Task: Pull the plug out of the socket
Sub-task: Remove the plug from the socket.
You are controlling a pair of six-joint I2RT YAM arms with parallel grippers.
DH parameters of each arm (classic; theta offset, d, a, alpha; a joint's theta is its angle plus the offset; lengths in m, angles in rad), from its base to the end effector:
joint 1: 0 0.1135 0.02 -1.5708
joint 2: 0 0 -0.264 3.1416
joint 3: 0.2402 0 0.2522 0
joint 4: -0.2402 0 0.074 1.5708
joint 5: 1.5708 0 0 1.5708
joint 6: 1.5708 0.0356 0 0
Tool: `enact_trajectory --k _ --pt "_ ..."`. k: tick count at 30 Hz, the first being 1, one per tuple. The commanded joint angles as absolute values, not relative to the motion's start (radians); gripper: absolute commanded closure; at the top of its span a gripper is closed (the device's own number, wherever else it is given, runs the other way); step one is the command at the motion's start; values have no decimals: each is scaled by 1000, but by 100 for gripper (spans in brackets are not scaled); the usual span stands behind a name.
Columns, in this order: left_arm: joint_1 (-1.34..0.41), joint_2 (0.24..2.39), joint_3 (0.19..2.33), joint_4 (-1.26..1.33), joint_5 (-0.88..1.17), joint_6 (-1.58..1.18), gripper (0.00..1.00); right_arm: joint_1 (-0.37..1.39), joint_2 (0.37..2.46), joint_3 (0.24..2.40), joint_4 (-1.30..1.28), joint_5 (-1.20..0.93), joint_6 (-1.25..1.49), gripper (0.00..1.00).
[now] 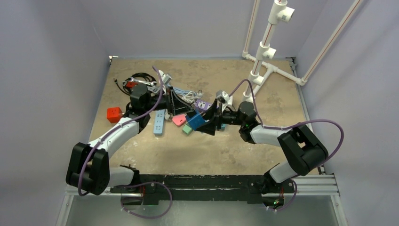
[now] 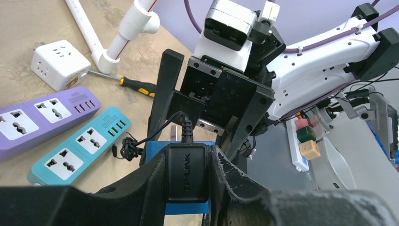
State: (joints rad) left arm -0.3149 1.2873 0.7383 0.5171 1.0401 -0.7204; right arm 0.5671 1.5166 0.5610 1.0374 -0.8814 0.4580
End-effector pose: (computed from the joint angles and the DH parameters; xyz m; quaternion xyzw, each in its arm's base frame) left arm 0.2552 -0.1154 0.2874 0.2131 0.6802 -0.6089 0.3480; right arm 0.2319 0.1802 0.2196 -0.3467 0.5948 0.5781 0.4379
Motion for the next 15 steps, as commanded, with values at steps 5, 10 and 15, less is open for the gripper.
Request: enact_trajectory --k 5,10,15 --pt "-331 1275 748 610 1076 -738 100 561 1500 564 1159 -920 506 20" --pt "-384 1267 771 489 1082 -634 100 562 1494 536 1251 -916 574 18" --pt "-399 1261 784 435 1069 -588 100 562 1492 538 1237 -908 571 36"
